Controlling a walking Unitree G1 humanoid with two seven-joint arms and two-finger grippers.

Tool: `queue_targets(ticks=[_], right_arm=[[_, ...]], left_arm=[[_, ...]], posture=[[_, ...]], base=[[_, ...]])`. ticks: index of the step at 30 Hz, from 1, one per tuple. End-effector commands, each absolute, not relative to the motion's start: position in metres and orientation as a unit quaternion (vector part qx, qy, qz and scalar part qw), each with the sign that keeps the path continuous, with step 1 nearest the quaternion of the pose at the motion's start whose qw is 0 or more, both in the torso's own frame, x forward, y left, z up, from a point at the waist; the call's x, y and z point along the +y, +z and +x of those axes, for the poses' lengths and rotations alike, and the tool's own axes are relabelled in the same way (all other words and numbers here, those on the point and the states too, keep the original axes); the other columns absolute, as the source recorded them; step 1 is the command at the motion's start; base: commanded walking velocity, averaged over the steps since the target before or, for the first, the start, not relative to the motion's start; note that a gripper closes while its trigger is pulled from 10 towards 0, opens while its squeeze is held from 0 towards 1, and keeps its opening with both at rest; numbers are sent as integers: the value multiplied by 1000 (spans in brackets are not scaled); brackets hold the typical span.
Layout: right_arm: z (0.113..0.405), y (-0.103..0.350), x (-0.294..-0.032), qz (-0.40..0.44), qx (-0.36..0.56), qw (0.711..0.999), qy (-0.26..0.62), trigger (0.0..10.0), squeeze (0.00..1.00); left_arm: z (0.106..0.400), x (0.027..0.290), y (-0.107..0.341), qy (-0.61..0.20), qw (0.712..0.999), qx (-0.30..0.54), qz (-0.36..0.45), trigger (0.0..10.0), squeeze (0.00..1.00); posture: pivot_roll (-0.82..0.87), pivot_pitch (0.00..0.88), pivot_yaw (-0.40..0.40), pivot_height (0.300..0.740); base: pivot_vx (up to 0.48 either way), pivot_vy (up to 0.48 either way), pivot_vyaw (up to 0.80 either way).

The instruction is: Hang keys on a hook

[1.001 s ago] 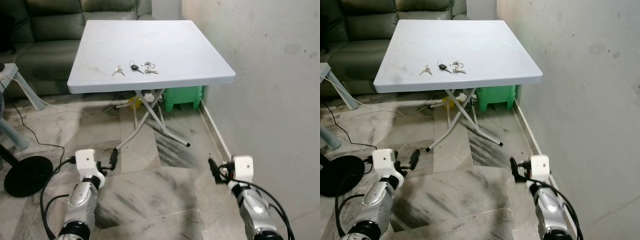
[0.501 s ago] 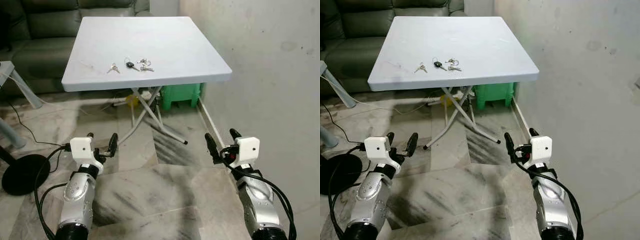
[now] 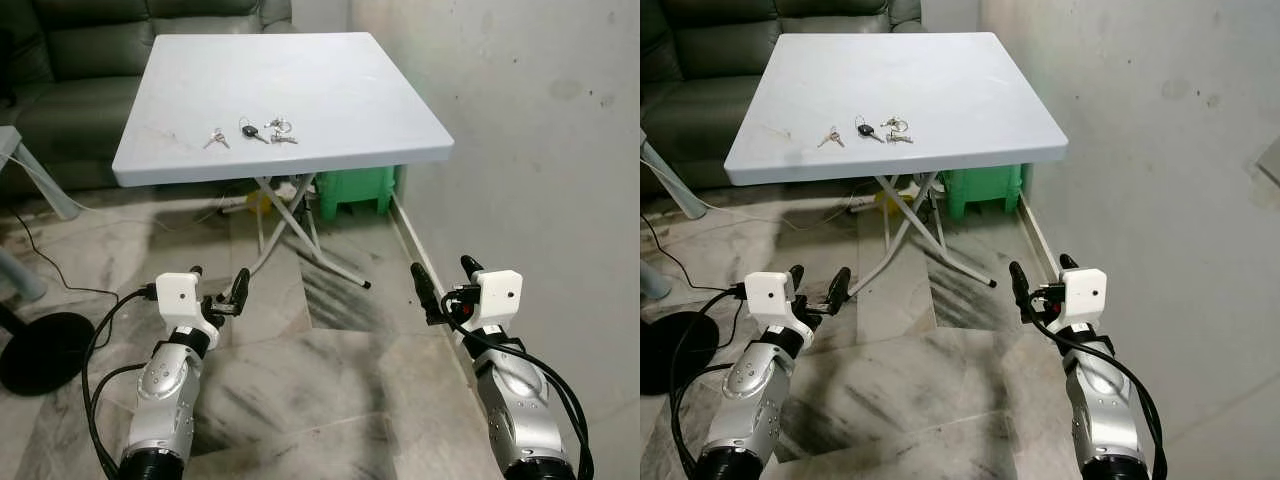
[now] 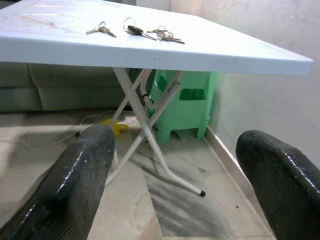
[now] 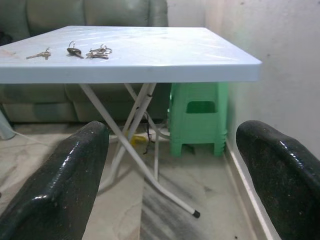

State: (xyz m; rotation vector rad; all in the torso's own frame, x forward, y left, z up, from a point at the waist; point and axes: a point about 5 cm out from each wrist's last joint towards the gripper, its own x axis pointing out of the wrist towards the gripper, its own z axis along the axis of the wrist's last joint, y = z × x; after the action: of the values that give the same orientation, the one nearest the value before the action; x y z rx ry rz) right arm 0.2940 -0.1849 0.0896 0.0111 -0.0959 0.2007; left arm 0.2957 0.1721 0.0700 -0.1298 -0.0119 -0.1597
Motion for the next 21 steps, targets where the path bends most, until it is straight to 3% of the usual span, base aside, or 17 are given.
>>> queue_targets(ticks=[1,21], right_arm=[[295,92,-181,8,-51,993,105,10000,0],[297,94,-179,-11,-48,992,114,10000,0]], left_arm=[[297,171,73,-84,995,-8,-51,10000,0],[300,160,76,-104,993,-8,-52,10000,0]], posture=[[23,58,-11,740],[29,46,-16,740]], base=[[322,0,0],[455,0,0]])
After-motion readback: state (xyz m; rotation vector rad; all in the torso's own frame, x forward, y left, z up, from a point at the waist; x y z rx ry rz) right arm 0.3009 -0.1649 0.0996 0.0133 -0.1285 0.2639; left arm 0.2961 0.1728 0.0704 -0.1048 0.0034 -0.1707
